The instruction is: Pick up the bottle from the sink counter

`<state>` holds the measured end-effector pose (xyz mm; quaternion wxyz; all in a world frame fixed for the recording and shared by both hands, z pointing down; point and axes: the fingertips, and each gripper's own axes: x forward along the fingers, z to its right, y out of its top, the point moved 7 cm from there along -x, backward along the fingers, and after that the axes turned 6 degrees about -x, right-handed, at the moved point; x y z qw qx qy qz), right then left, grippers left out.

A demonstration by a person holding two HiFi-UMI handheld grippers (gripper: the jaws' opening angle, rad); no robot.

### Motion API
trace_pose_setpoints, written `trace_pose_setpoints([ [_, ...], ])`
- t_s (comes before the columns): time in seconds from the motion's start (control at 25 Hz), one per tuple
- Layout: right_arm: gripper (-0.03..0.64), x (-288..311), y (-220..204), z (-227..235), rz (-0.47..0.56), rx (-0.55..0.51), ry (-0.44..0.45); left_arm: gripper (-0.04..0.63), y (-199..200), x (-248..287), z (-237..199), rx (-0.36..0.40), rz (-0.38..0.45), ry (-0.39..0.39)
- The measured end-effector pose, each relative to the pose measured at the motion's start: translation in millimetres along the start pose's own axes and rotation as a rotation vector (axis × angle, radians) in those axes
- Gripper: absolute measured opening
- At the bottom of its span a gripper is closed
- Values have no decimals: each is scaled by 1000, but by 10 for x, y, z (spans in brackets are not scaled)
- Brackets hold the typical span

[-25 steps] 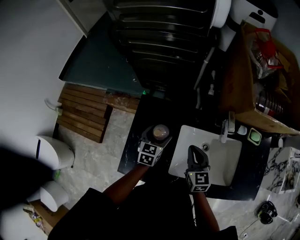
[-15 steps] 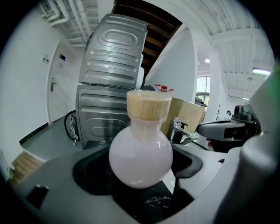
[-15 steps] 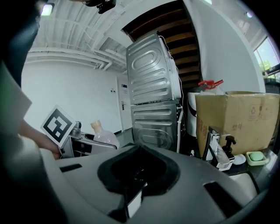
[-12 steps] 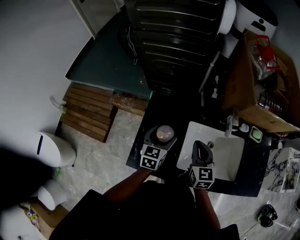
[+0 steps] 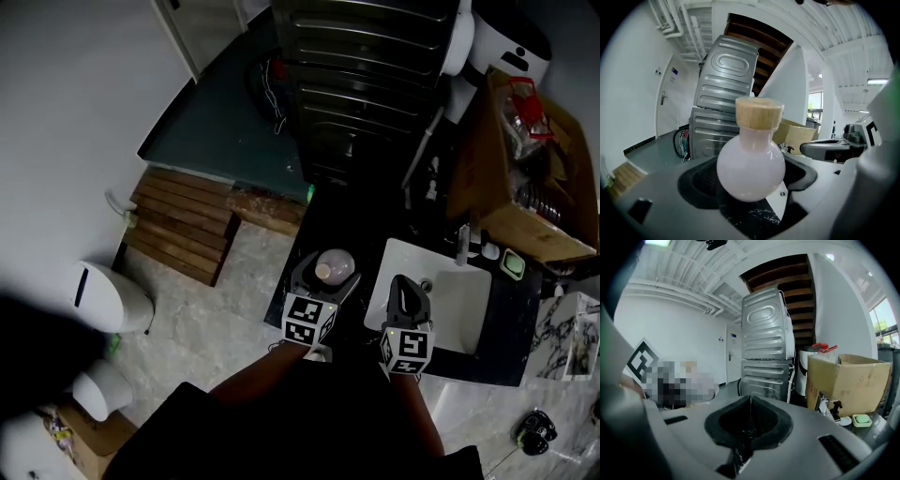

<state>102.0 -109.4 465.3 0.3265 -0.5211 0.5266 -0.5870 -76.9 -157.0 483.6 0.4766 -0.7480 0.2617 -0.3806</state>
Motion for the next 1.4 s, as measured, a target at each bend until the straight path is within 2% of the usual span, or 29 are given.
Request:
trace_pose_setpoints([
  [0.4,38,-114,188,-202,40,-26,-29,396,50,-285,-60,5,34,21],
  [0.64,38,-140,220,-258,57,0,-45,396,60,-348,-35,22,49,12],
  [1.4,38,-31,194,-178,43,-10,-18,396,12,-187,-47,30,8,11],
])
